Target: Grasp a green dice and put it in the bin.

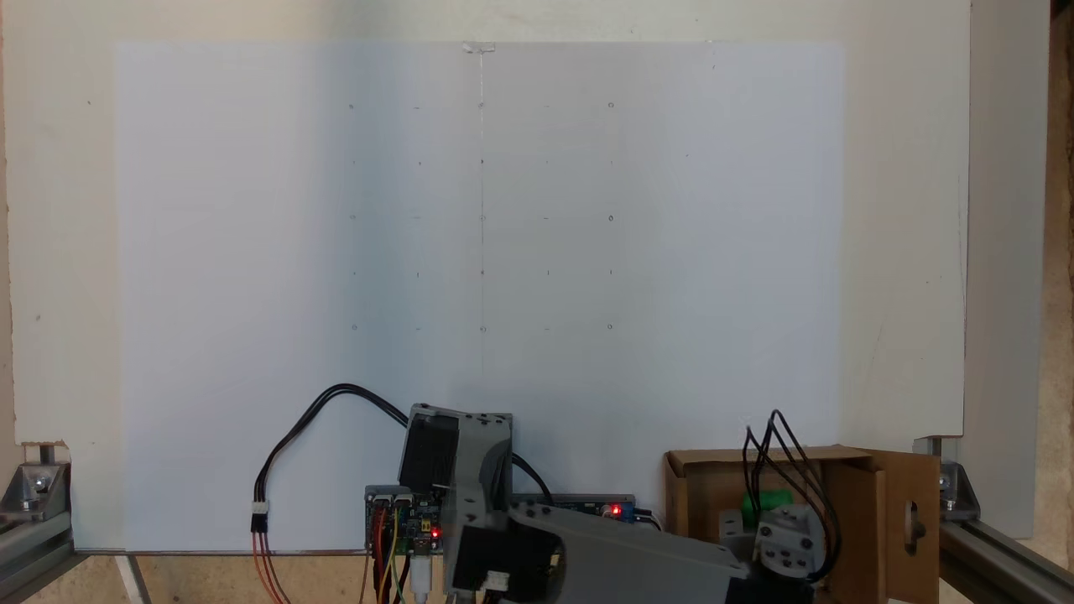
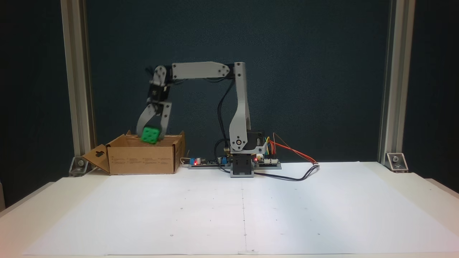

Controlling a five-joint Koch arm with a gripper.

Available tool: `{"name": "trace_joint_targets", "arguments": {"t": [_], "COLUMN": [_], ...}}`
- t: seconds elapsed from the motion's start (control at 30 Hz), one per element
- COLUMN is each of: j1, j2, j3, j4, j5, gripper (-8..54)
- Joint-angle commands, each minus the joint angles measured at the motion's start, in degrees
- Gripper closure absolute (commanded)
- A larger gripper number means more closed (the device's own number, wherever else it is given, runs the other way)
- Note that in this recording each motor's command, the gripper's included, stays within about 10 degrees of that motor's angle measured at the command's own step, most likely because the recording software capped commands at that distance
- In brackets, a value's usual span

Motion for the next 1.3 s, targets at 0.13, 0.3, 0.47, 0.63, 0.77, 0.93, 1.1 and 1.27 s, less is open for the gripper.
{"name": "trace_joint_targets", "arguments": {"t": [0.13, 0.3, 0.47, 0.63, 0.77, 0.93, 1.1, 1.27], "j1": [2.2, 2.81, 3.34, 2.9, -3.43, -20.48, -40.34, -60.29], "j2": [-2.64, -2.72, -0.79, 11.6, 20.92, 25.75, 25.75, 25.75], "j3": [-4.04, -4.04, -4.04, -4.13, -4.13, -3.96, -3.6, -0.97], "j4": [-6.06, -5.89, -5.8, -5.71, -4.75, -3.34, -3.43, -3.52], "j5": [-4.57, -4.39, -3.69, 3.69, 12.92, 20.48, 21.8, 22.85], "gripper": [33.6, 9.7, 1.8, 2.0, 2.4, 2.0, 1.9, 1.8]}}
